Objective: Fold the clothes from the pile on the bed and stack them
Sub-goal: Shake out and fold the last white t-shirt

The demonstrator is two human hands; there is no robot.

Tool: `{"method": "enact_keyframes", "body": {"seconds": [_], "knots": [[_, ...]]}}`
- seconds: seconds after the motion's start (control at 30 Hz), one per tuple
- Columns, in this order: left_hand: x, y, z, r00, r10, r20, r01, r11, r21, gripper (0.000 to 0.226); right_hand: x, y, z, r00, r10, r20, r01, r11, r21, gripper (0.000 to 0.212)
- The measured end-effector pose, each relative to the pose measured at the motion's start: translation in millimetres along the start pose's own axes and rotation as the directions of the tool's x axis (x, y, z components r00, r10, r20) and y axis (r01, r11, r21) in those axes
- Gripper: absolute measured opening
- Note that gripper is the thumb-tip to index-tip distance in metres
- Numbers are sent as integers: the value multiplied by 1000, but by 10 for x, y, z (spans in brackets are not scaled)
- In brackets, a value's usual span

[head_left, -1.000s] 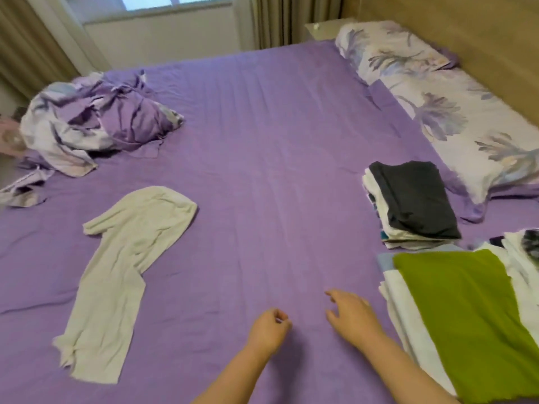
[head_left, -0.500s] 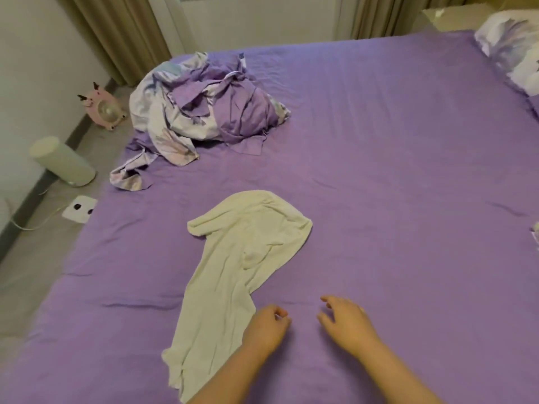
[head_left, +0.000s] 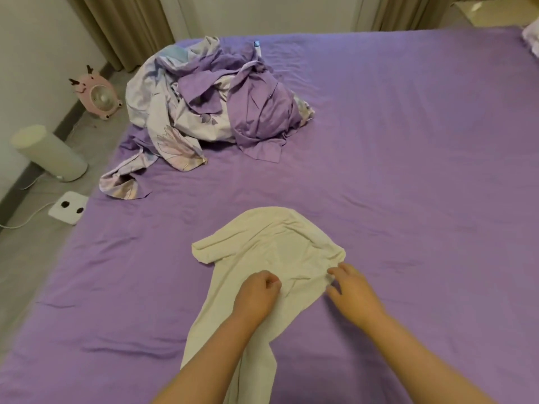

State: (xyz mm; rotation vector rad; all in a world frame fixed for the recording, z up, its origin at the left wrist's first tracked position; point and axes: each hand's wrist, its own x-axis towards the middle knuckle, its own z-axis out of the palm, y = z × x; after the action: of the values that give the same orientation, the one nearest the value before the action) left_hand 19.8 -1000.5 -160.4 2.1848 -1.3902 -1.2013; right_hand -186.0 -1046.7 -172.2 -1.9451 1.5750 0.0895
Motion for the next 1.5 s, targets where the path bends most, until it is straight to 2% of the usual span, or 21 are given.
{"method": "enact_keyframes", "body": {"seconds": [0.07,0.17,0.27,0.37,0.43,0.5,0.57,0.7,0.87,1.03,1.17,1.23,1.27,1.33,1.43,1.5], "knots": [[254,21,29,998,41,-54,-36,996,83,24,187,66,-2,996,67,-61,-63,995,75,45],[615,51,86,994,74,-84,-56,978,202,31,467,163,29,985,153,-80,-137,973,183,48],[814,98,246,992,120,37,-125,967,223,32,743,210,49,981,170,-93,-145,962,233,49],[855,200,496,976,157,152,-193,945,264,38,875,223,70,975,209,-75,-191,962,194,41],[867,344,606,982,148,117,-166,973,160,39,872,203,52,964,239,-113,-202,943,265,18],[860,549,597,992,95,86,-87,991,-100,35,840,153,-25,953,250,-172,-154,887,435,2],[790,745,523,987,78,140,-31,951,-307,32,796,71,-163,947,259,-189,-101,800,591,4],[461,966,329,978,56,200,48,875,-481,34,637,-99,-541,952,248,-179,-46,694,718,6],[-9,1215,-41,992,127,6,-107,858,-502,17,259,-352,-1078,972,120,-201,71,668,741,21],[-637,1631,-520,966,257,36,-205,842,-500,21,-288,-606,-1624,976,-18,-217,182,619,764,25],[-1141,1976,-814,941,334,49,-291,875,-386,38,-717,-787,-2033,969,-125,-214,244,629,738,26],[-1444,2159,-954,930,364,-55,-365,894,-258,32,-986,-862,-2252,958,-177,-227,287,634,718,28],[-1598,2242,-1034,922,368,-122,-388,888,-247,33,-1130,-891,-2368,950,-200,-238,311,620,720,29],[-1905,2390,-1201,902,379,-207,-427,852,-302,32,-1396,-932,-2592,936,-234,-264,352,580,734,29],[-2307,2572,-1458,860,432,-271,-507,785,-357,15,-1745,-956,-2934,906,-311,-286,412,496,764,18],[-2539,2702,-1582,841,435,-321,-537,742,-401,11,-1988,-966,-3103,879,-396,-267,442,465,767,22]]}}
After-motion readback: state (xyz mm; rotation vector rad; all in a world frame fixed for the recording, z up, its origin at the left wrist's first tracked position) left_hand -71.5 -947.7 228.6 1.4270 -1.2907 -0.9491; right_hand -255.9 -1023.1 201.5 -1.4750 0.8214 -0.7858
